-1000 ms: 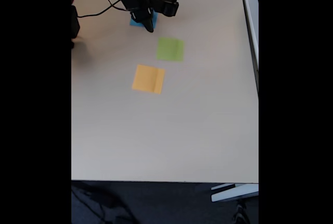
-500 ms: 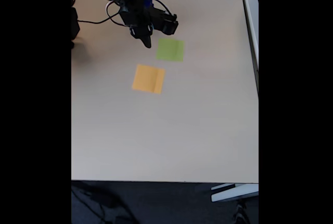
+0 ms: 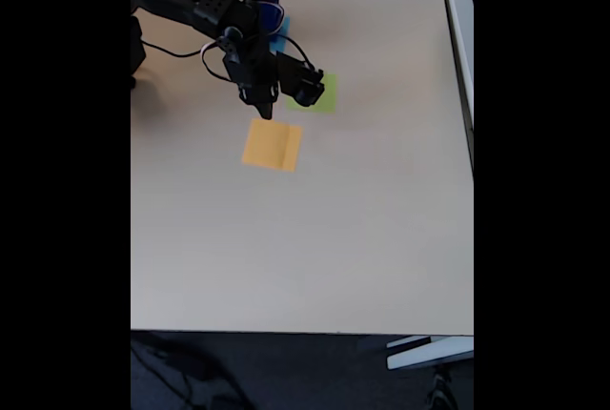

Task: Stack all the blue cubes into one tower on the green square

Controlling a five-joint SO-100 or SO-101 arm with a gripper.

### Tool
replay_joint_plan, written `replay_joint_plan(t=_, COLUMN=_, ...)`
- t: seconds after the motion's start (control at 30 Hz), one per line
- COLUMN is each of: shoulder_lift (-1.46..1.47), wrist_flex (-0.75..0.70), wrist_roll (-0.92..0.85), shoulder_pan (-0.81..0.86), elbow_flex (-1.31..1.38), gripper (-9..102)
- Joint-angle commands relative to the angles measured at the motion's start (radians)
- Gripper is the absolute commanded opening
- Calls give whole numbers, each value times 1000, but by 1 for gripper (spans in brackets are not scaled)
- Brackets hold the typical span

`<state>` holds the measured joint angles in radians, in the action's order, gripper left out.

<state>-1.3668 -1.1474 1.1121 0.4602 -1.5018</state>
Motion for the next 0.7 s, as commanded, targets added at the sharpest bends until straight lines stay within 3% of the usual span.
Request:
replay_joint_plan(t=0.0, shoulder_lift=8, wrist_flex=23, wrist_roll=-8, shoulder_pan=21, elbow_flex=64, gripper=0)
replay_joint_plan(t=0.67, shoulder_lift=130, wrist_flex=103, wrist_roll=92, shoulder_pan=34, elbow_flex=46, gripper=1)
